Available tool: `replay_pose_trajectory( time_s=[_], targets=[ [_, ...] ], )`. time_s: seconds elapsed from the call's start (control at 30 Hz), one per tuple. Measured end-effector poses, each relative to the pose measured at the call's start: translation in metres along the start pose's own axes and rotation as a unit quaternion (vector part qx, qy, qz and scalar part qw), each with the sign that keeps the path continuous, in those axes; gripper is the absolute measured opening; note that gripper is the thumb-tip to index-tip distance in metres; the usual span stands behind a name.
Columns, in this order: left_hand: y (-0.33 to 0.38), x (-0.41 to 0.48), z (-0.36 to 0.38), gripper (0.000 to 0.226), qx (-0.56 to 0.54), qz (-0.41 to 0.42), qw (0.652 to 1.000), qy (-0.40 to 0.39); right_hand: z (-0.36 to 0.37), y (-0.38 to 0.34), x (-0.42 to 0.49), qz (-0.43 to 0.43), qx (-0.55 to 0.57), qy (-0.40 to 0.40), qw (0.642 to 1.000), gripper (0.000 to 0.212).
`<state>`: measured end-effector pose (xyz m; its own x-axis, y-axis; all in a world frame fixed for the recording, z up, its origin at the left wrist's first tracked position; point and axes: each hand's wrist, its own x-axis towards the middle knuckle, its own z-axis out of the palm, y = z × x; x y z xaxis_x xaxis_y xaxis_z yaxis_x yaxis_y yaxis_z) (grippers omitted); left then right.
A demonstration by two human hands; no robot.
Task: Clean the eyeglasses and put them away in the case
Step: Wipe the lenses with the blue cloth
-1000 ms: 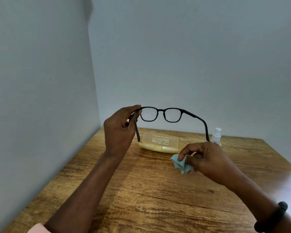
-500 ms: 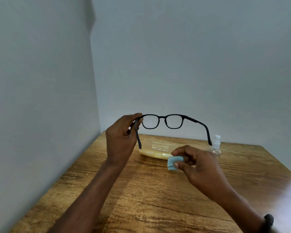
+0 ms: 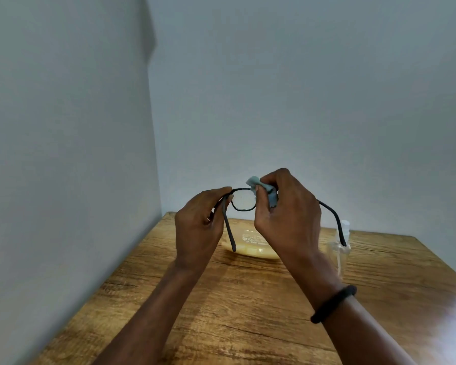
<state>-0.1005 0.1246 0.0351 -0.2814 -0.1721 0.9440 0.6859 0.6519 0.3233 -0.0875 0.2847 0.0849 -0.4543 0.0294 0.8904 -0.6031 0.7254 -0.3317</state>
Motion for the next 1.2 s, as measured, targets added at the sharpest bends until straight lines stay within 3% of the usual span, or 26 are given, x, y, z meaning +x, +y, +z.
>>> replay_pose_trajectory(
  time_s=[0.2, 0.57, 0.77, 1.0, 1.2],
  targets=[
    [-0.003, 0.000, 0.000, 0.021, 0.008, 0.008, 1.000, -0.010, 0.020, -0.003, -0.003, 0.014, -0.052, -0.044, 0.998, 0.009],
    [-0.001, 0.003, -0.006, 0.030, -0.012, -0.008, 1.000, -0.005, 0.018, -0.010, -0.012, 0.023, 0.061, -0.110, 0.992, 0.022],
    [-0.001, 0.003, -0.007, 0.028, 0.010, -0.002, 1.000, -0.006, 0.015, -0.004, -0.014, 0.011, 0.017, -0.162, 0.987, 0.021],
    [0.004, 0.004, -0.006, 0.031, 0.007, 0.011, 1.000, -0.014, 0.014, -0.005, -0.013, 0.007, -0.094, -0.091, 0.991, 0.011],
    [0.008, 0.002, -0.004, 0.027, 0.007, 0.010, 1.000, -0.015, 0.016, -0.004, -0.012, 0.018, -0.101, -0.042, 0.994, 0.015]
  ],
)
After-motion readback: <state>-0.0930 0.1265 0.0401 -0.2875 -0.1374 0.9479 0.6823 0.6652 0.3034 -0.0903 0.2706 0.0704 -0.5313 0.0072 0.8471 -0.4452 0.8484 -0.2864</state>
